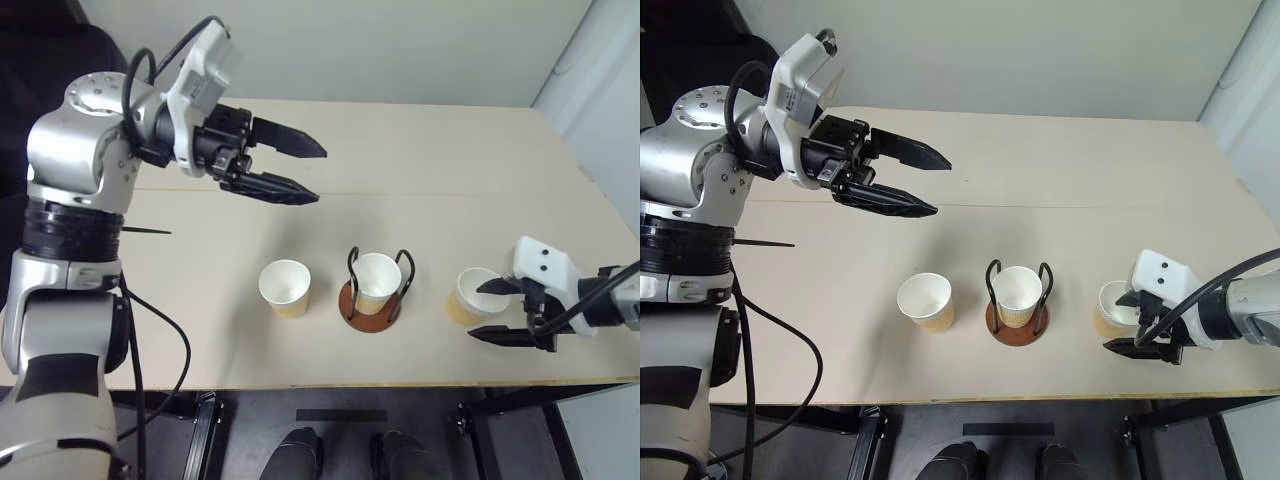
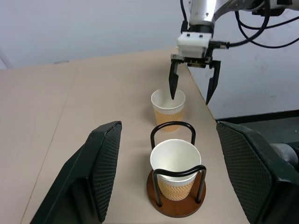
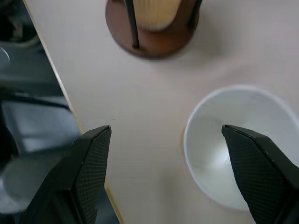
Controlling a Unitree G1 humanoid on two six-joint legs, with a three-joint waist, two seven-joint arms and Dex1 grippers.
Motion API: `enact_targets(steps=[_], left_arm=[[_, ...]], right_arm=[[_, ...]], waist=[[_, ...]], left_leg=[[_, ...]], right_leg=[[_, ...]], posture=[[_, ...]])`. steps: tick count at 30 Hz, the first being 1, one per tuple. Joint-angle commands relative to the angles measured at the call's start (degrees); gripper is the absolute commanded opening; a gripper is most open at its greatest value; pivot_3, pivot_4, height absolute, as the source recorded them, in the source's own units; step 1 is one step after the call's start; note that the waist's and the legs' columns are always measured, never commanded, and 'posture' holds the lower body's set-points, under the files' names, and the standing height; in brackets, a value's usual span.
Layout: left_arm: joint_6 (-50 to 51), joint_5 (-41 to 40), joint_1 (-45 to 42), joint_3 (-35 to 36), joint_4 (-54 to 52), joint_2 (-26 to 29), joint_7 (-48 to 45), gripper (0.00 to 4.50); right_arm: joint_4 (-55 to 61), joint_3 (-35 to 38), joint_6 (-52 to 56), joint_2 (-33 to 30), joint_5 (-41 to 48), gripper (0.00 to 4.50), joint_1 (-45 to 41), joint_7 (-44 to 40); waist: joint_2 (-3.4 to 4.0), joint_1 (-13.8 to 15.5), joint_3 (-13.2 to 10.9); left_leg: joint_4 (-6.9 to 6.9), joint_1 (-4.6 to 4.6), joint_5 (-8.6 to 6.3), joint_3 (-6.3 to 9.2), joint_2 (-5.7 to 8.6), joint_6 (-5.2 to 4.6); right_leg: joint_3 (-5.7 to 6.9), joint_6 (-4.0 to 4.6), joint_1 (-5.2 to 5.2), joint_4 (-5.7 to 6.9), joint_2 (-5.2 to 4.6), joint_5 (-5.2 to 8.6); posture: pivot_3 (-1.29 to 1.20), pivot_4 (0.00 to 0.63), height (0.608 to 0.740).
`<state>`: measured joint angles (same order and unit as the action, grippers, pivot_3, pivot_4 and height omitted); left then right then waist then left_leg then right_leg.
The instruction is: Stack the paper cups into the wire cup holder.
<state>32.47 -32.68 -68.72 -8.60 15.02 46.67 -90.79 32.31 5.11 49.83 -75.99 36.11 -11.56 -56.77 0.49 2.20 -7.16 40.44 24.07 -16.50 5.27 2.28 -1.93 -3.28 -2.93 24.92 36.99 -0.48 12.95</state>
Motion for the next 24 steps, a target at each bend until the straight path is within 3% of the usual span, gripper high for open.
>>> enact_targets(steps=[1,16,19,24], left_arm=[[0.11,0.08,-0.36,2.07,-1.91,0.35,-1.17,3.47],[-0.24,0.99,1.05,2.72,-2.58,1.21,-1.03,3.47],[-0.42,1.28,1.56,2.88,-2.86,1.82,-1.25,3.51],[-1.05,-1.05,3.92,1.73,-4.31,6.33,-1.71,3.51]], right_arm=[[-2.10,-1.30,-3.36,-0.06,-3.65,3.86,-1.45,-1.19],[-8.63,-13.96,-9.40,4.64,-14.91,3.86,-8.80,-5.92],[-9.84,-15.18,-9.92,5.66,-16.39,3.28,-10.31,-6.83],[-10.08,-15.27,-9.57,6.37,-16.99,1.50,-11.54,-8.85]], waist=[[0.00,-0.05,0.00],[0.00,-0.19,0.00],[0.00,-0.24,0.00],[0.00,-0.52,0.00]], left_leg=[[-0.01,-0.01,0.00,0.00,0.00,0.00],[-0.01,-0.02,0.00,0.01,0.00,-0.01],[0.00,-0.02,0.00,0.02,0.00,-0.01],[-0.06,-0.03,0.00,0.01,-0.02,0.00]], right_leg=[[0.00,0.00,0.00,0.01,0.00,0.00],[0.01,0.00,-0.02,-0.01,0.01,0.00],[0.01,0.00,-0.02,-0.01,0.01,0.00],[0.00,0.00,-0.01,-0.03,0.03,0.00]], posture=[[0.00,0.150,0.740],[0.00,0.150,0.740],[0.00,0.150,0.740],[0.00,0.150,0.740]])
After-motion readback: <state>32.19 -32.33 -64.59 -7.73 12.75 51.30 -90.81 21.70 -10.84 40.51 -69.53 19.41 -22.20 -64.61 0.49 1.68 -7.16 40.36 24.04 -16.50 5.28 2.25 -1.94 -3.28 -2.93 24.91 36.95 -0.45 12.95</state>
